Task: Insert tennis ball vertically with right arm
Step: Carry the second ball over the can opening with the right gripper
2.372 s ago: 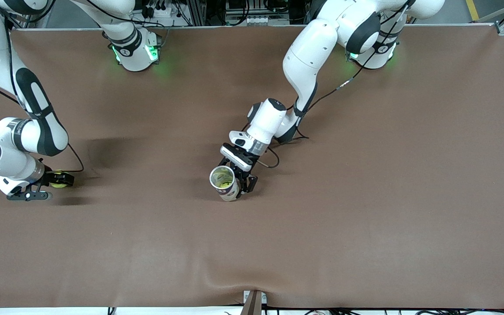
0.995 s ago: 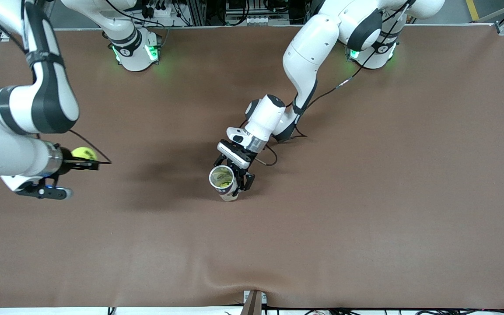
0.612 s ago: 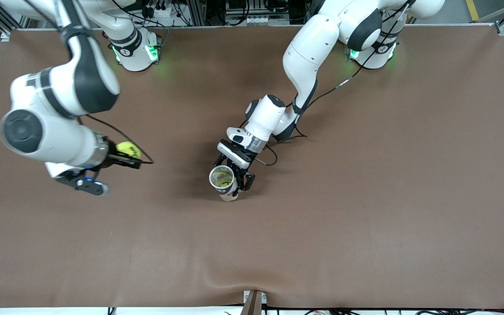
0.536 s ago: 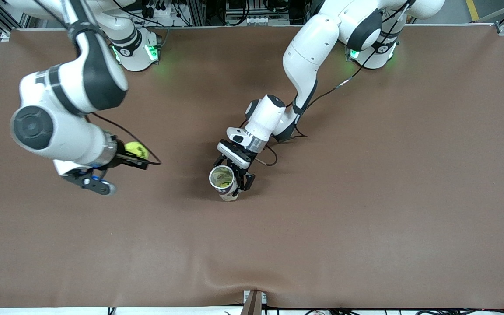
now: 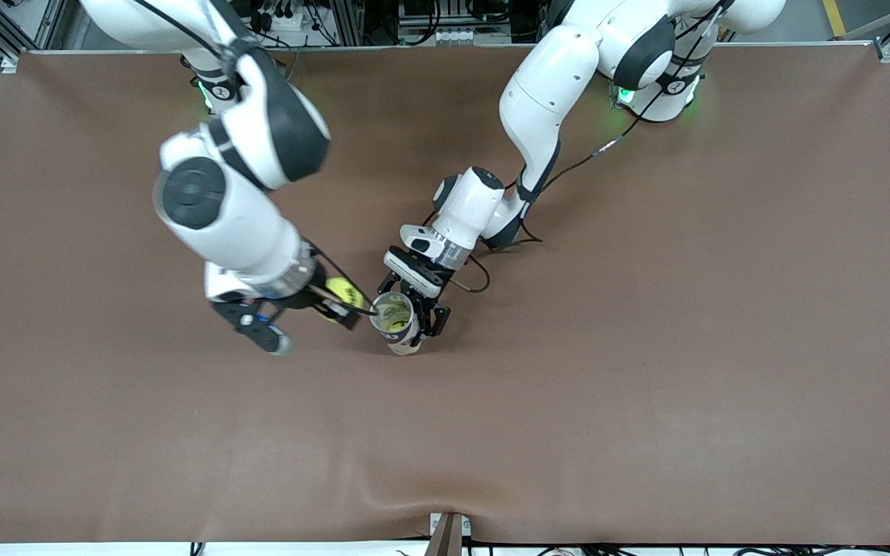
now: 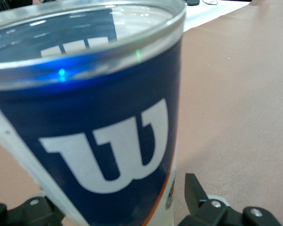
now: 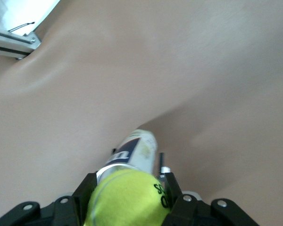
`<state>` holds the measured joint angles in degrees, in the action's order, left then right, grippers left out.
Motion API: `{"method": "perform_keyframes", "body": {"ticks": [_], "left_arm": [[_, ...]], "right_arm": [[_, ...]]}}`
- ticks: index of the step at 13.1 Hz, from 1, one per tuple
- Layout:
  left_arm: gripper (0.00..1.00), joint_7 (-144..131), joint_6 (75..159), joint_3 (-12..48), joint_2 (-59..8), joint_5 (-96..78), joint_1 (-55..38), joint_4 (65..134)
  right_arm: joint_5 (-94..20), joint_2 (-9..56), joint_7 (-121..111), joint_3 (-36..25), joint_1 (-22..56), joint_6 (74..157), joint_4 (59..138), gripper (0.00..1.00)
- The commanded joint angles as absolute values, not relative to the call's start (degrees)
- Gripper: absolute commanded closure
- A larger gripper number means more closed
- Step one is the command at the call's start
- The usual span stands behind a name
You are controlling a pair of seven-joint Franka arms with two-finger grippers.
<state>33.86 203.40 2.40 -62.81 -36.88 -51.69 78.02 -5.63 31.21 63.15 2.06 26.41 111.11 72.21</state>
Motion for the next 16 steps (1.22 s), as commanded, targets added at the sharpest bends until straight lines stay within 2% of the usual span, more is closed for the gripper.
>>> {"method": "perform_keyframes", "body": {"ticks": [1,11,12,13,14,16], "left_arm": [[0.00,33.93,203.55,2.72,-60.82,-38.23,-51.68,80.24],[0.00,33.93,203.55,2.72,-60.82,-38.23,-51.68,80.16],[0.00,33.93,203.55,2.72,-60.82,-38.23,-51.68,80.16],[0.00,33.93,203.55,2.72,-60.82,-38.23,-51.68,80.16],[0.00,33.93,203.55,2.72,-60.82,-38.23,-51.68,80.16],[0.00,33.93,203.55,2.72,-60.82,-38.23,-51.68,80.16]], "right_arm": [[-4.84,36.47,66.88,1.05,28.47,110.83,65.75,1.00],[-4.31,38.67,67.06,1.14,30.85,110.92,67.94,1.00],[-4.39,38.67,67.15,1.14,31.02,110.92,67.94,0.78],[-4.39,38.67,67.24,1.14,30.94,110.92,67.94,0.10],[-4.31,38.67,68.02,1.14,31.11,110.92,67.94,0.00],[-4.22,38.67,68.91,1.14,31.03,110.92,67.94,0.00]]}}
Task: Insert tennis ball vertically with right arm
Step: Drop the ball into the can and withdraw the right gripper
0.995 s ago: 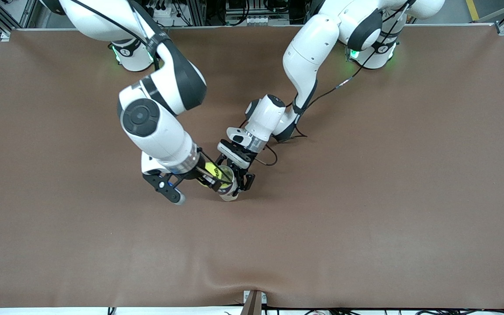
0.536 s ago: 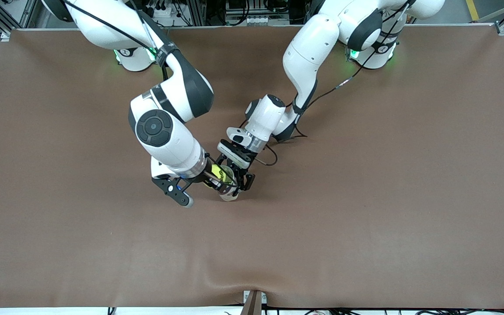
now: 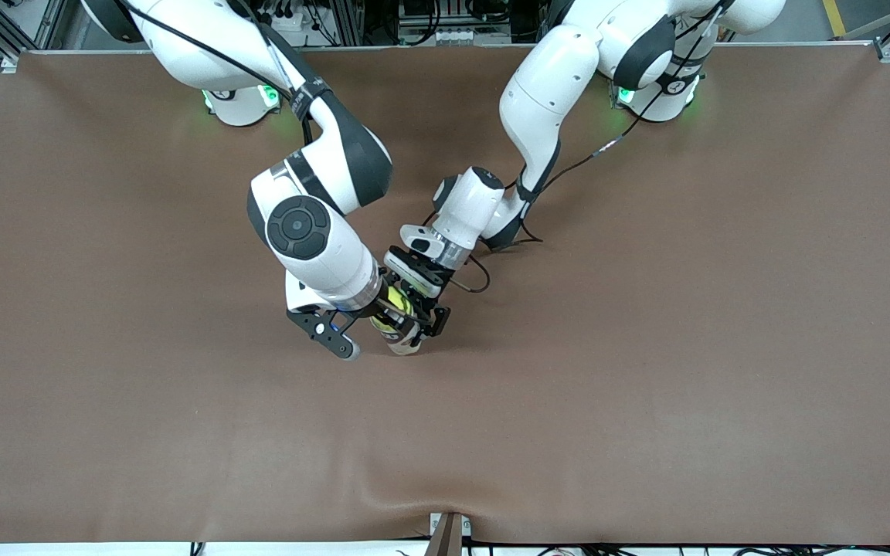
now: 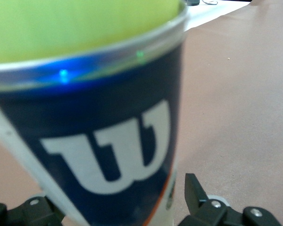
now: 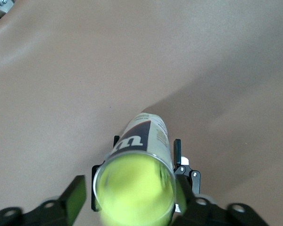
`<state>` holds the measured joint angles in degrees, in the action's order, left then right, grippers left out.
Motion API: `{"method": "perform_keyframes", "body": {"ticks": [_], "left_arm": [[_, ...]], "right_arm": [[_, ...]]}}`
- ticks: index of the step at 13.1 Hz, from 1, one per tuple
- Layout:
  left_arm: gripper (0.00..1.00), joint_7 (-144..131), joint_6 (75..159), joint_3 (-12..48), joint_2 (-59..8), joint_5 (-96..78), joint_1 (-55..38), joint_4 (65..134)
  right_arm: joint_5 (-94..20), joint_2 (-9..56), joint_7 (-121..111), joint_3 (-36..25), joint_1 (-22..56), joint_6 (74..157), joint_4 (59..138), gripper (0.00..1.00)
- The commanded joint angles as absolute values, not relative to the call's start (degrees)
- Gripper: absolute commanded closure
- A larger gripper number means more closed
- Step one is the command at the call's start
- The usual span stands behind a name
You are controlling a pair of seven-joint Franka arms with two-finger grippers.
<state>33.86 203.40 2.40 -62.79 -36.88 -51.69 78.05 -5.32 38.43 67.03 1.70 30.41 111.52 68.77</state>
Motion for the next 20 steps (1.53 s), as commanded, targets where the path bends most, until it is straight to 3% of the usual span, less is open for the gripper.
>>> {"method": "perform_keyframes", "body": {"ticks": [1,5,10,15,20], "left_arm": [[0.00,33.93,203.55,2.72,-60.82,-38.23,-51.68,80.16],[0.00,33.93,203.55,2.81,-60.56,-38.32,-51.68,80.51],[0.00,33.93,203.55,2.90,-56.61,-38.50,-51.68,86.73],[0.00,33.93,203.55,3.16,-49.59,-38.58,-51.59,97.01],[0.00,33.49,203.20,4.04,-41.58,-39.28,-51.59,105.81]], "right_arm": [[-4.22,38.67,68.82,1.14,31.03,111.00,67.94,0.00],[-2.91,37.01,67.25,1.05,30.41,108.47,67.68,0.00],[-1.50,29.46,52.86,1.06,26.02,92.85,67.67,0.00],[-0.71,23.56,37.56,0.97,16.80,82.55,67.85,0.00],[2.02,22.85,18.93,1.05,3.28,81.30,67.94,0.00]]}}
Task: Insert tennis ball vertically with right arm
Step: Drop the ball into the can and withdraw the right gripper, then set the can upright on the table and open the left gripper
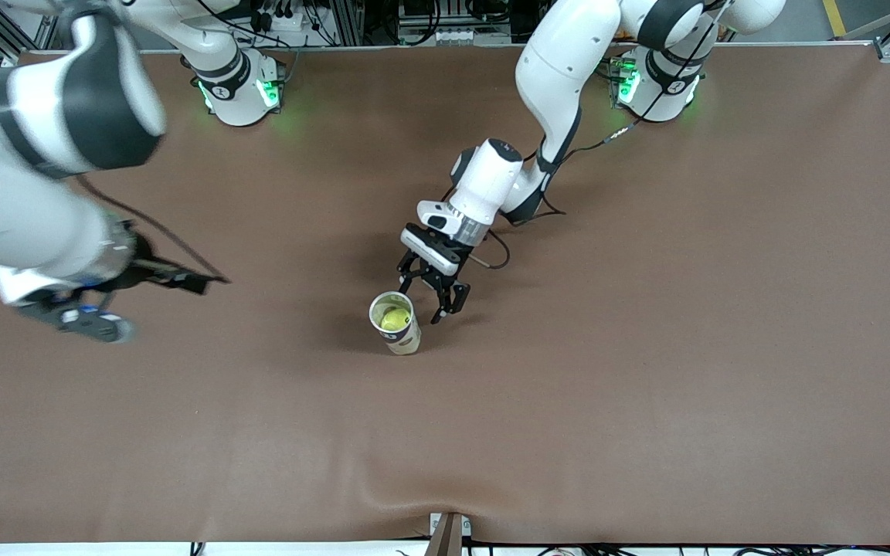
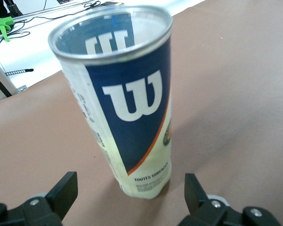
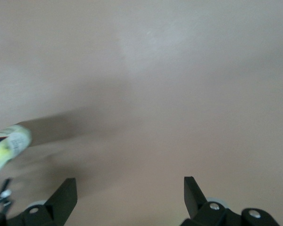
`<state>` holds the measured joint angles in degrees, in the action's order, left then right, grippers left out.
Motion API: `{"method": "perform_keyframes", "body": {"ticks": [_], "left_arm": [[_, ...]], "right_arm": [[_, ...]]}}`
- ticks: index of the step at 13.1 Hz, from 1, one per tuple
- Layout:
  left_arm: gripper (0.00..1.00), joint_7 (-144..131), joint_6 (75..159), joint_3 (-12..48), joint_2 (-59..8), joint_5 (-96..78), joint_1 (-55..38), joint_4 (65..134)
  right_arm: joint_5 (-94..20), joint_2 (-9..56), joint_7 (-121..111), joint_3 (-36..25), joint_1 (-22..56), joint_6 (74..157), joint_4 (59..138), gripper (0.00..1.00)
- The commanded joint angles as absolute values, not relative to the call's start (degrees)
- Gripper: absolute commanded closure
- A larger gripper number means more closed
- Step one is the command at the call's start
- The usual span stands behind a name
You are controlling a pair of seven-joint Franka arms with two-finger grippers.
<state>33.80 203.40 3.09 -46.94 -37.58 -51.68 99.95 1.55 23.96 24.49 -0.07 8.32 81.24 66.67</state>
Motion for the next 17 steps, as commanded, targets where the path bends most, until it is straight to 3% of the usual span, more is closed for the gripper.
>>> {"method": "perform_keyframes", "body": {"ticks": [1,5,14,17], "left_arm": [[0.00,33.31,203.12,4.13,-40.70,-39.37,-51.59,106.52],[0.00,33.13,198.03,4.04,-35.96,-41.03,-51.15,108.10],[0.00,33.13,185.99,3.87,-26.90,-41.75,-47.64,110.04],[0.00,33.13,181.51,3.78,-24.44,-41.75,-45.89,110.21]], "right_arm": [[2.20,23.20,15.94,0.97,0.99,81.82,67.94,0.00],[1.93,23.38,13.27,1.05,-2.81,87.71,70.66,0.00],[1.23,22.59,13.45,1.76,-2.55,87.10,70.05,0.00],[0.88,19.52,13.54,1.58,-2.37,86.84,70.14,0.00]]}}
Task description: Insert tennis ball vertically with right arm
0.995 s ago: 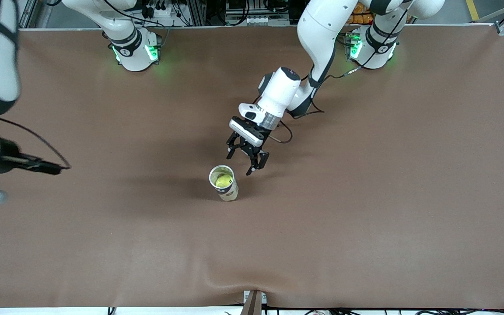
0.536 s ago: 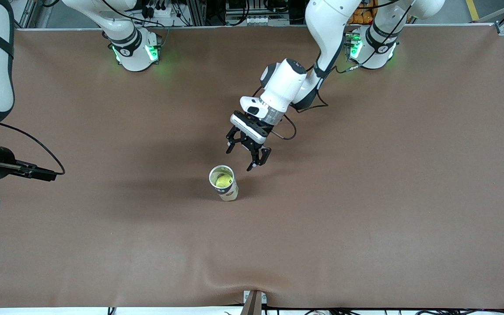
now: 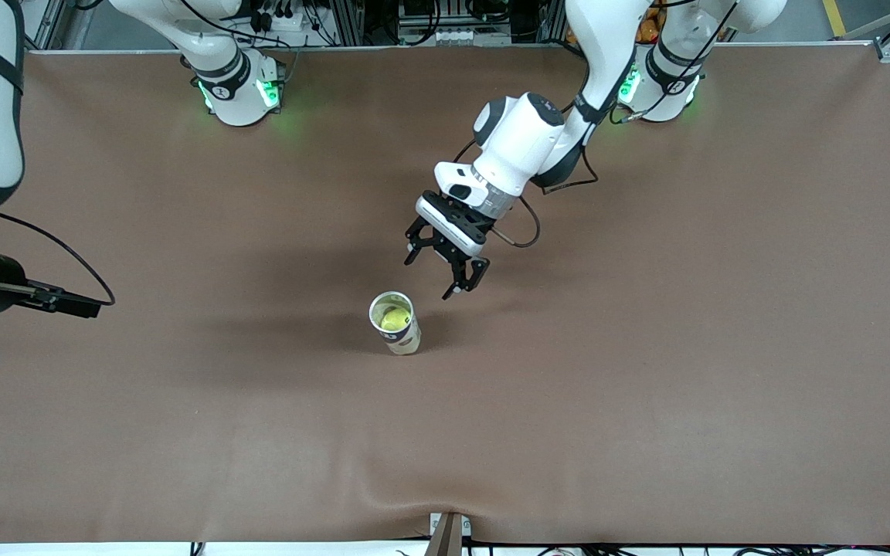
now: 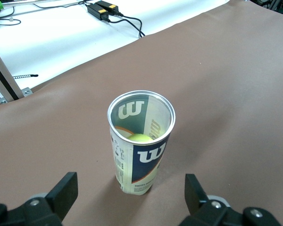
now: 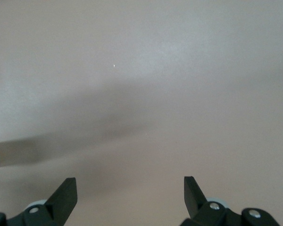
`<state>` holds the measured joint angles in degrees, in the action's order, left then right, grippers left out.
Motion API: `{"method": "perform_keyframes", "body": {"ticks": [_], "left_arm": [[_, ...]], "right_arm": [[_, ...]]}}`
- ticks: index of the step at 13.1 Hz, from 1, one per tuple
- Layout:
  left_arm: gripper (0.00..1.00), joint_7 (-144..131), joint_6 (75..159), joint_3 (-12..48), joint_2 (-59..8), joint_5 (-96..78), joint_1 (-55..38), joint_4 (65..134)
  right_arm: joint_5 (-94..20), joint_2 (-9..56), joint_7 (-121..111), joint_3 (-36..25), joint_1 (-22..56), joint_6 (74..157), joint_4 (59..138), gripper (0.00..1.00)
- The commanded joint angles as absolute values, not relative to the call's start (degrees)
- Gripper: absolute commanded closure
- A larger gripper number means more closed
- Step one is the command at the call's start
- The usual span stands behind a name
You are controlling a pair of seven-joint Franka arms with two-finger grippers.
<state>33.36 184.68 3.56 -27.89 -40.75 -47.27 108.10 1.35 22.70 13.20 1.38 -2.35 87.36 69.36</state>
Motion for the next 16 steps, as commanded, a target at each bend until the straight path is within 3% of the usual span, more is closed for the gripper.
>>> {"method": "perform_keyframes", "body": {"ticks": [1,8,16], "left_arm": [[0.00,33.13,179.75,3.78,-23.39,-41.75,-45.27,110.21],[0.00,33.49,164.72,3.34,-17.50,-40.78,-37.19,109.42],[0.00,33.05,150.14,3.08,-16.70,-39.64,-26.99,107.32]], "right_arm": [[0.18,18.73,13.45,1.50,-2.11,86.31,70.14,0.00],[-1.32,12.57,13.45,1.14,-3.07,87.09,74.34,0.00],[-1.41,10.63,14.50,1.05,-3.43,87.54,74.36,0.00]]}}
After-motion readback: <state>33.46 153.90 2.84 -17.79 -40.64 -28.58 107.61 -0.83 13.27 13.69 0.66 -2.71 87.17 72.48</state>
